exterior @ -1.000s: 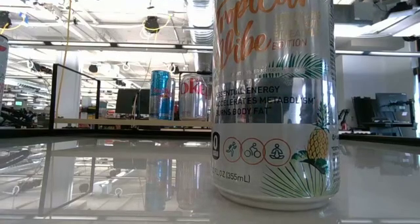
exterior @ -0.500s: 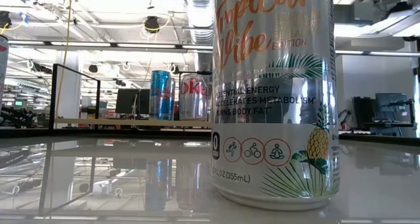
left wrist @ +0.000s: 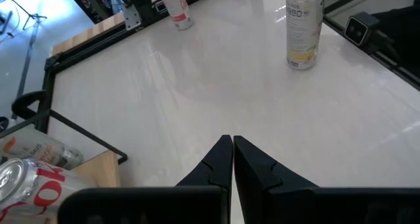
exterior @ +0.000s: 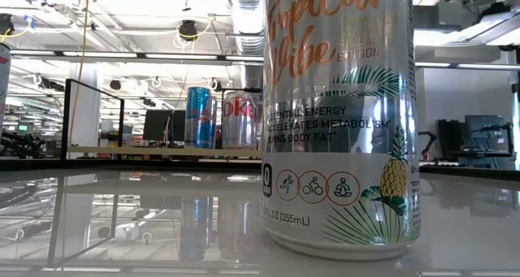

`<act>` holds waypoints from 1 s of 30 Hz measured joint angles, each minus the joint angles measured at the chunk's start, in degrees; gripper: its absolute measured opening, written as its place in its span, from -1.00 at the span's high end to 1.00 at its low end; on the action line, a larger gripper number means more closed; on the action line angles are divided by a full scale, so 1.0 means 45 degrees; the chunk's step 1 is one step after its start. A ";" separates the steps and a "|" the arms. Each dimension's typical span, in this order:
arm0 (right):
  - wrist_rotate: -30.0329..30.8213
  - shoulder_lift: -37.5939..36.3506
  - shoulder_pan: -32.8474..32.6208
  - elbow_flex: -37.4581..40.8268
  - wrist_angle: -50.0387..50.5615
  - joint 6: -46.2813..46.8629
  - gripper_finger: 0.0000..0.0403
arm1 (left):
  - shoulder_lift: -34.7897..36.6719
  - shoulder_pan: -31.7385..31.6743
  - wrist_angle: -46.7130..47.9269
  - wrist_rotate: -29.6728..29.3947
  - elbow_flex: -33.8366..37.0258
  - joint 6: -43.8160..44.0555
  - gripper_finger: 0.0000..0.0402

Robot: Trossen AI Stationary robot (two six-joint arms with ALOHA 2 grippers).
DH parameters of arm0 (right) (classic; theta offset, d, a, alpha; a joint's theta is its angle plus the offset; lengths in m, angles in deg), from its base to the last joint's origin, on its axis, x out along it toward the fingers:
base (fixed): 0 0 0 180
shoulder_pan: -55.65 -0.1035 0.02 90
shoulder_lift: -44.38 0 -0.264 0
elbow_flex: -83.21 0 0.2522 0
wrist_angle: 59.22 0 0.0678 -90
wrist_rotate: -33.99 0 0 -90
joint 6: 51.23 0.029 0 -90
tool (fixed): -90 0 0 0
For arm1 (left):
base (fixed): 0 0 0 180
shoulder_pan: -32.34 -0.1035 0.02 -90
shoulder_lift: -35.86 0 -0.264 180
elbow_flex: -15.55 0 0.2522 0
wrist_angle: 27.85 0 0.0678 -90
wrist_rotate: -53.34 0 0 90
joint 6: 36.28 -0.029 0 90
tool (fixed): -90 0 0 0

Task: Place canned beverage on shelf
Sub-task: Put the right white-pink soda can on the shelf

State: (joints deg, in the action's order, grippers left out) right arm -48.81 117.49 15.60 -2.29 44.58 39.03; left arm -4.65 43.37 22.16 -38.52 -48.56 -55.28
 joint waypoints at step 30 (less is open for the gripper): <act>-0.1238 -0.2080 0.0334 0.1548 -0.0253 -0.0387 -0.63 | 0.0000 -0.0005 -0.0131 0.0355 0.0000 0.0044 1.00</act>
State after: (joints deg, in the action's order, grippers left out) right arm -54.38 108.13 17.10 4.68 43.44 37.28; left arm -4.65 43.35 21.57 -36.93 -48.56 -55.09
